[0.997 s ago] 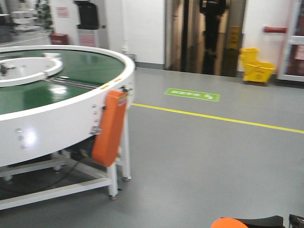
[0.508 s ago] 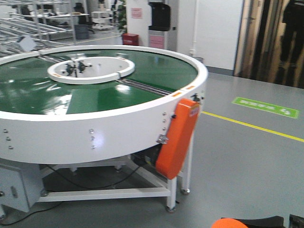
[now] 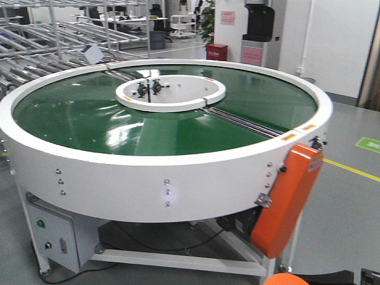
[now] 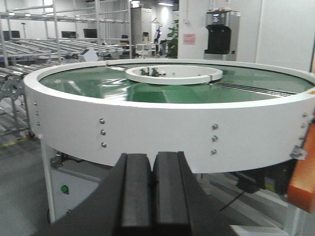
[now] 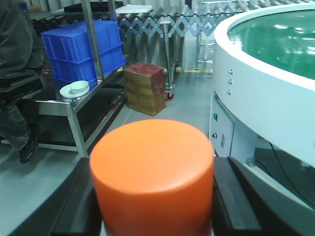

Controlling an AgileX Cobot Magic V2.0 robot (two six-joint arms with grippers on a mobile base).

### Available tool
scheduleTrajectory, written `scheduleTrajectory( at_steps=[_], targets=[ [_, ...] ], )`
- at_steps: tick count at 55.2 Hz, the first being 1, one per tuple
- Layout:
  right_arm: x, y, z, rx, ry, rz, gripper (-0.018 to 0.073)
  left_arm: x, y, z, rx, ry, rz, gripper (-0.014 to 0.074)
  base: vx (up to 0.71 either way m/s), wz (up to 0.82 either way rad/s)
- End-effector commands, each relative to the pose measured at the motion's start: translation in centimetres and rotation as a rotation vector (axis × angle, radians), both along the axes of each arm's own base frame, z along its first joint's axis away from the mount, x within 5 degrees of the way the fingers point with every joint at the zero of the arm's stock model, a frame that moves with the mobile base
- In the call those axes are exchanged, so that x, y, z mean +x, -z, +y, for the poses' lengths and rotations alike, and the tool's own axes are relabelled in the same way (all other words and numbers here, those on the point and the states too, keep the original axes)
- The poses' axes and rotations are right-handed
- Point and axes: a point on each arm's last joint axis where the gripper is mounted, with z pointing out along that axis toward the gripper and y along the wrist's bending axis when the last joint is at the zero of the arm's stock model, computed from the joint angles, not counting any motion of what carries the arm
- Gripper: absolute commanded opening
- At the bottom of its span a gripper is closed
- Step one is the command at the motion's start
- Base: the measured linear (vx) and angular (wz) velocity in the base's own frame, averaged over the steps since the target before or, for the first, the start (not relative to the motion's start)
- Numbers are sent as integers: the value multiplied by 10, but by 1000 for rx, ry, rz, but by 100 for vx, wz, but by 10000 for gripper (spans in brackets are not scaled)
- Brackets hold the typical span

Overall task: Grab orange capacitor from left shelf to right conveyor
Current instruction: 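Drive the base to the round green conveyor holding the cylinder, then approach the conveyor belt edge with the cylinder held in the right gripper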

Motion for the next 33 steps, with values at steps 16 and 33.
scheduleTrajectory(
  at_steps=[16,33],
  targets=[
    [-1,-14,1,57,-6,-30,362,0,3,0,-15,0,-61,-6,32,22],
    [-1,-14,1,56,-5,-30,362,0,3,0,-15,0,-61,-6,35,4]
  ],
)
